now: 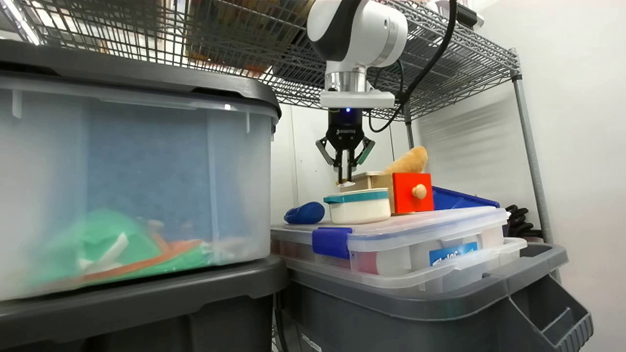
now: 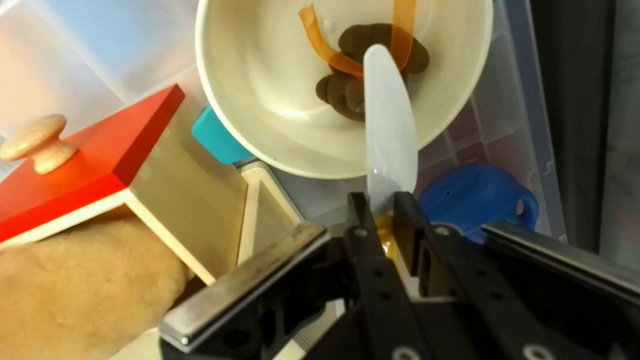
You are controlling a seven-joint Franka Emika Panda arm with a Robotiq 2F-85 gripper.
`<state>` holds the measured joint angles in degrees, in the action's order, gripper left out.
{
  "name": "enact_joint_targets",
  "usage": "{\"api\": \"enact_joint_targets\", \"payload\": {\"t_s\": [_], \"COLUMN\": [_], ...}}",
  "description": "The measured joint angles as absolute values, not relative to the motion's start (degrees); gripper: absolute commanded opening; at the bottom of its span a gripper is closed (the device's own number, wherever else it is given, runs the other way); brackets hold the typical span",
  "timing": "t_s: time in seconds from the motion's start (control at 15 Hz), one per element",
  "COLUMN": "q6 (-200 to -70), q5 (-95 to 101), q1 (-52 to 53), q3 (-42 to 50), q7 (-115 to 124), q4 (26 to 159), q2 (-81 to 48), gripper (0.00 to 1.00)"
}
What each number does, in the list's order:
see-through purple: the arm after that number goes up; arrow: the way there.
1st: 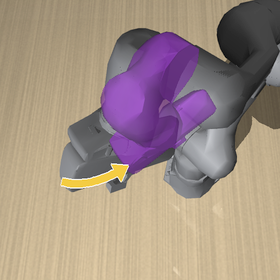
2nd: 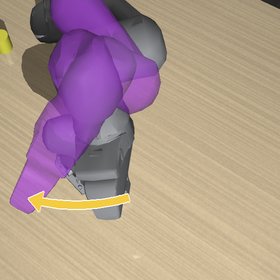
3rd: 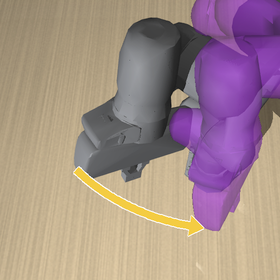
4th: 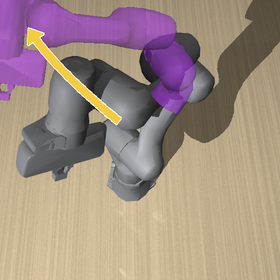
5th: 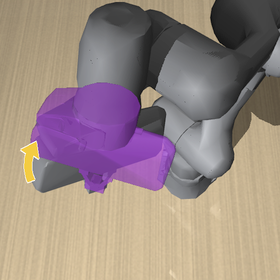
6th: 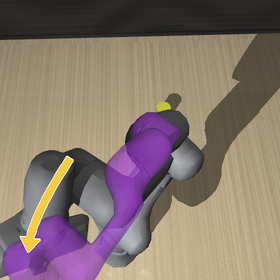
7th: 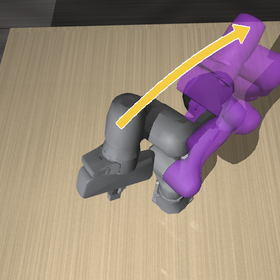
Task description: Put the knife in the dish and then remove the knife from the dish and put it back on the box
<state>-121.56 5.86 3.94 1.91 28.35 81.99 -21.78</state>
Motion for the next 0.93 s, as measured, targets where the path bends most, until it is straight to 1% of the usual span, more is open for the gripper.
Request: {"api": "enact_joint_targets", "payload": {"t_s": [0.6,0.93], "q6": [-127.8,-130.4], "q5": [6.6,6.6], "q1": [3.9,4.0], "q3": [1.9,1.8], "q7": [25.9,24.3], "q4": [86.1,90.8], "q2": [-21.2,-18.0], "gripper": [0.04,0.04]}}
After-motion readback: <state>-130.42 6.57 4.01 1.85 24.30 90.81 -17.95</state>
